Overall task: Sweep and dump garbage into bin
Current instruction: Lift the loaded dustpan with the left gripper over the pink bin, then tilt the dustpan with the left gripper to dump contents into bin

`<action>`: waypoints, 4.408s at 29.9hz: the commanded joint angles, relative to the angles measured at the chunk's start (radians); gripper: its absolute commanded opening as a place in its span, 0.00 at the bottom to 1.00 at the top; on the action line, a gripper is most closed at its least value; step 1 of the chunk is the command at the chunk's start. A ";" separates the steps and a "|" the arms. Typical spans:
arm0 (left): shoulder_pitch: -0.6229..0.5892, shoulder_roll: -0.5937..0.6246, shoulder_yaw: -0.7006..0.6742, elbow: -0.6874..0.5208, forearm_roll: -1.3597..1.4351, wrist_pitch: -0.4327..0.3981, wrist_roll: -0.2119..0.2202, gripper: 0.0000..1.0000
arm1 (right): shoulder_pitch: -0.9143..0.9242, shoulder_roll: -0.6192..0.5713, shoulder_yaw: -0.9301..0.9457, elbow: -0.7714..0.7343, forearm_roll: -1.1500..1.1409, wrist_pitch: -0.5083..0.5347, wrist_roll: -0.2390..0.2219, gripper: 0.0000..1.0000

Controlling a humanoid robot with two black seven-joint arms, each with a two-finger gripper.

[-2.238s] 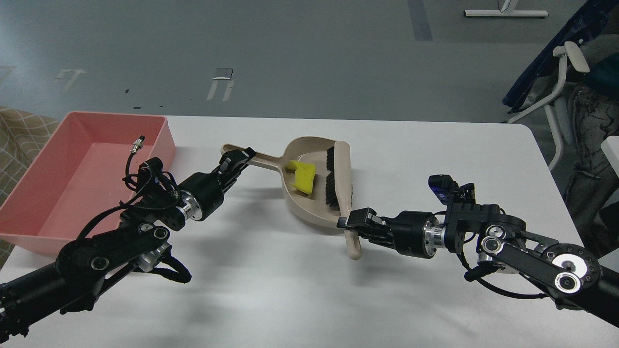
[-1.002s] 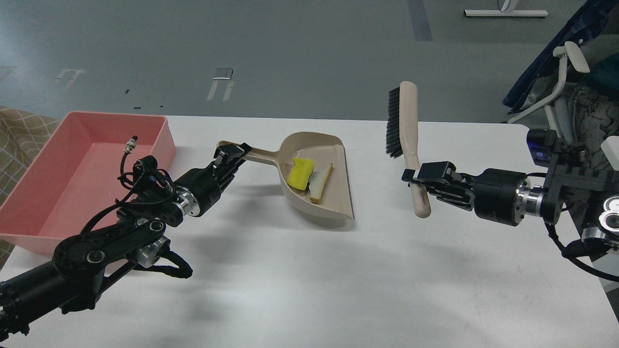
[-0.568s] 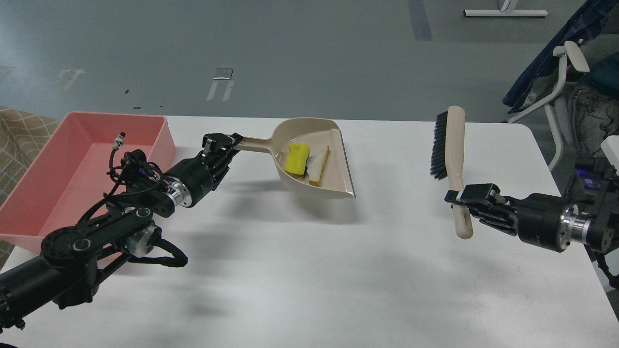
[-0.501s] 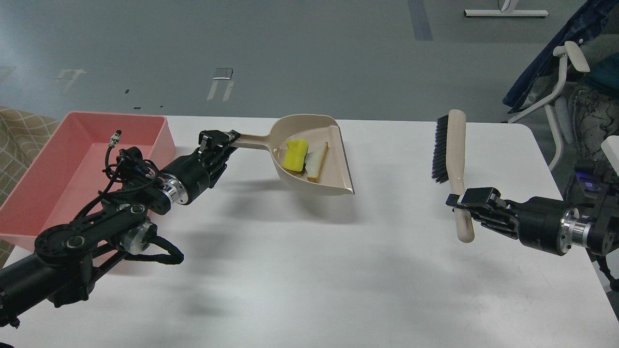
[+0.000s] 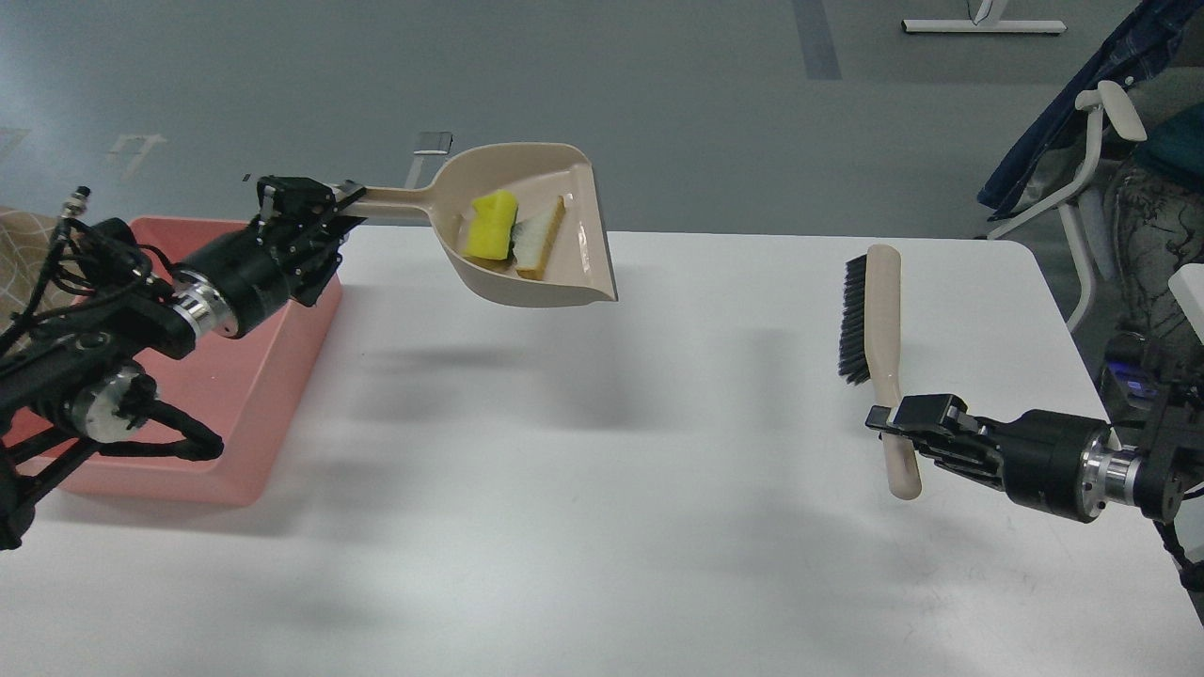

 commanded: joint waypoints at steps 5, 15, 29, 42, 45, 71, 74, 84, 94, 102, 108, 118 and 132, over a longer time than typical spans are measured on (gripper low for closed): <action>0.052 0.183 -0.059 0.003 -0.087 -0.127 -0.019 0.00 | -0.011 0.022 0.001 0.000 -0.008 0.001 0.002 0.00; 0.139 0.336 -0.059 0.043 -0.140 -0.225 -0.116 0.00 | -0.015 0.024 0.001 0.000 -0.012 0.001 0.002 0.00; 0.245 0.378 -0.054 0.353 -0.175 -0.341 -0.249 0.00 | -0.017 0.032 0.000 0.003 -0.012 0.001 0.002 0.00; 0.319 0.364 -0.047 0.563 -0.158 -0.341 -0.290 0.00 | -0.017 0.039 -0.003 0.002 -0.014 0.001 0.000 0.00; 0.345 0.365 -0.047 0.563 -0.146 -0.341 -0.290 0.00 | -0.017 0.039 -0.003 0.002 -0.014 0.001 0.000 0.00; 0.293 0.488 -0.065 0.560 0.120 -0.341 -0.290 0.00 | -0.018 0.041 -0.003 0.002 -0.014 0.001 0.000 0.00; 0.287 0.500 -0.065 0.549 0.150 -0.341 -0.290 0.00 | -0.017 0.041 -0.003 0.003 -0.014 0.001 0.002 0.00; 0.273 0.549 -0.065 0.457 0.227 -0.341 -0.290 0.00 | -0.017 0.041 -0.003 0.003 -0.014 0.001 0.000 0.00; 0.239 0.562 -0.068 0.448 0.304 -0.341 -0.290 0.00 | -0.018 0.041 -0.003 0.003 -0.014 0.001 0.000 0.00; 0.215 0.562 -0.068 0.448 0.368 -0.341 -0.290 0.00 | -0.018 0.041 -0.003 0.003 -0.014 0.001 0.002 0.00; 0.198 0.562 -0.067 0.448 0.368 -0.341 -0.290 0.00 | -0.018 0.041 -0.003 0.003 -0.014 0.001 0.000 0.00; -0.017 0.549 -0.067 0.453 0.324 -0.341 -0.290 0.00 | -0.018 0.041 -0.003 0.003 -0.014 0.001 0.000 0.00; -0.207 0.317 -0.048 0.453 0.143 -0.341 -0.231 0.00 | -0.018 0.041 -0.003 0.002 -0.014 0.001 0.000 0.00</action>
